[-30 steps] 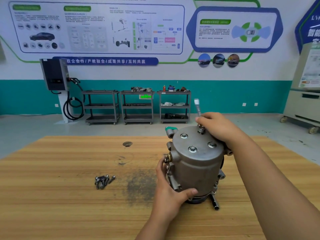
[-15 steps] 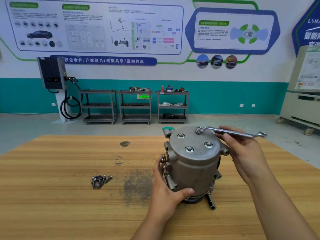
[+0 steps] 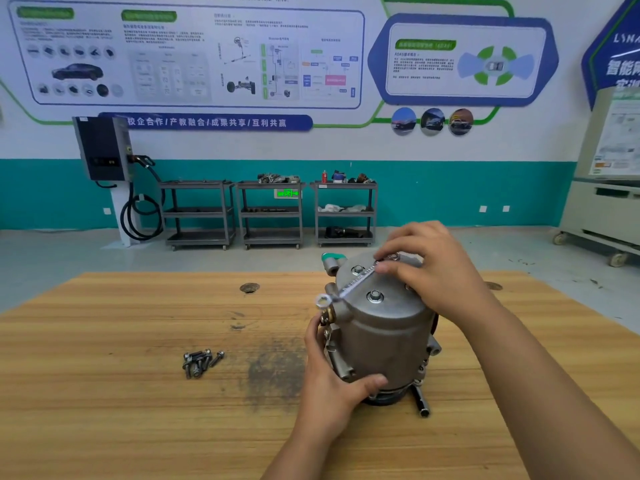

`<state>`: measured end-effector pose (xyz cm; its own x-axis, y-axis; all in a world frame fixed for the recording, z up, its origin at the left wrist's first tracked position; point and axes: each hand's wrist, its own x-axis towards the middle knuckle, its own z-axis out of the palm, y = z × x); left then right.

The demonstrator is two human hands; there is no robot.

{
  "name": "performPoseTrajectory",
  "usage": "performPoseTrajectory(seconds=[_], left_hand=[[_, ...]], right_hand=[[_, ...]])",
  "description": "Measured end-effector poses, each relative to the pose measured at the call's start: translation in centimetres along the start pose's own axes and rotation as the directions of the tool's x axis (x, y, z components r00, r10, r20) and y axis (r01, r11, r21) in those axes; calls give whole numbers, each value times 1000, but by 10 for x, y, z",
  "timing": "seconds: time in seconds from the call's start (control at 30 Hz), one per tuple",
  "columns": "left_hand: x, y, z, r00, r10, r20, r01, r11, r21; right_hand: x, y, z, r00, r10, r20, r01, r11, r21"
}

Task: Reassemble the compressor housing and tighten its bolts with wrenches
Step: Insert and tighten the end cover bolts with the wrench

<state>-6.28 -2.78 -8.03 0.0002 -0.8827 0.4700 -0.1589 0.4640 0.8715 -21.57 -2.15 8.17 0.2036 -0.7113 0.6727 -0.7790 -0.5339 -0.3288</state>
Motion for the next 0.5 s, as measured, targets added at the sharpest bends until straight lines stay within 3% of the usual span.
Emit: performPoseTrajectory(seconds=[0.17,0.27,0.37,0.5], left_hand=[[0,-1,1,1000,-13,7,13,1000,-23],[0,-1,1,1000,-17,7,17,1000,-23],[0,-1,2,1000,-16,12,17,1000,-25],[-1,-1,3,1000,-17,12,17,1000,-14]], right_hand=[[29,0,9,984,151,93,-146,988,-56],[36,6,14,947,301,112,-314,940,133],[37,19,15,887,431,166,-462,836,295],[30,36,8,798,556,233,-580,601,551]])
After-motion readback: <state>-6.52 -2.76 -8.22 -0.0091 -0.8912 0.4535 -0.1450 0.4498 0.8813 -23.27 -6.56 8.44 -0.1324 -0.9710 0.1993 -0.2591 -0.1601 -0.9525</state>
